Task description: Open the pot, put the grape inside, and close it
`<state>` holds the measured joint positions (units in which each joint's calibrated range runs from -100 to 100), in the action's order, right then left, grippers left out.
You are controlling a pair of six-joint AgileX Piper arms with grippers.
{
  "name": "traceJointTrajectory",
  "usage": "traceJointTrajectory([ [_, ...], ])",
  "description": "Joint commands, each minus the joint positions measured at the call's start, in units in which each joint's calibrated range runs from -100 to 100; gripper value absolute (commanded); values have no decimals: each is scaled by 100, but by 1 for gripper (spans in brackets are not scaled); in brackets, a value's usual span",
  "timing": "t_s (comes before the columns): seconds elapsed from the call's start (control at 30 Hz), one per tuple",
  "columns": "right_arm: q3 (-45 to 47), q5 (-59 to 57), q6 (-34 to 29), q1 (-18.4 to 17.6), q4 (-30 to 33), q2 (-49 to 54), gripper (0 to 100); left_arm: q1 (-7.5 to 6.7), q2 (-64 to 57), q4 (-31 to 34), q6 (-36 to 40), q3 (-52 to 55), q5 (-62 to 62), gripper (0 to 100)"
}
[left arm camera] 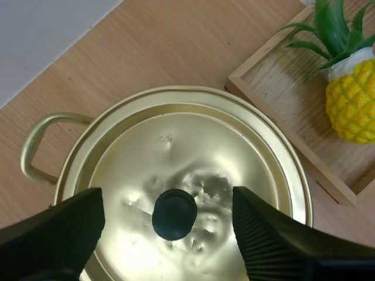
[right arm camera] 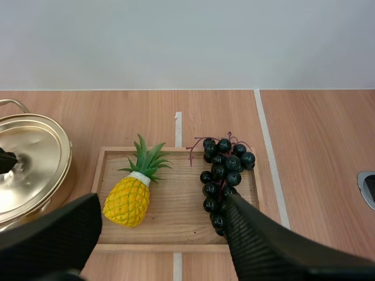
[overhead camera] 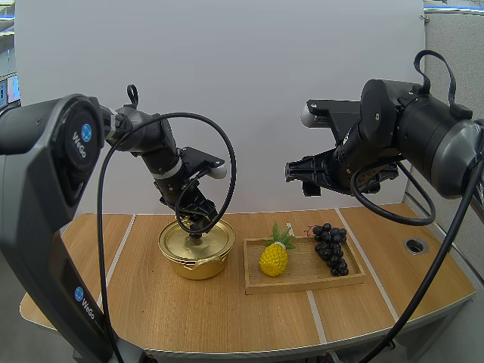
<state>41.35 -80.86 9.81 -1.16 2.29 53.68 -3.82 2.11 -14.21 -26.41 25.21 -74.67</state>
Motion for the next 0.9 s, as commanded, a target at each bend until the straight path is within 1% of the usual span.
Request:
traceJointTrajectory([
  [0.0,4,87,-22,13,22,44,100,-20,151,17,-34,-84,141,100],
  [0.37,4,87,-22,13,22,44,100,-20,329,17,-34,-136,123,100],
  [0.87,4,87,-22,13,22,44,100,-20,512,17,-24,-150,-211,100],
])
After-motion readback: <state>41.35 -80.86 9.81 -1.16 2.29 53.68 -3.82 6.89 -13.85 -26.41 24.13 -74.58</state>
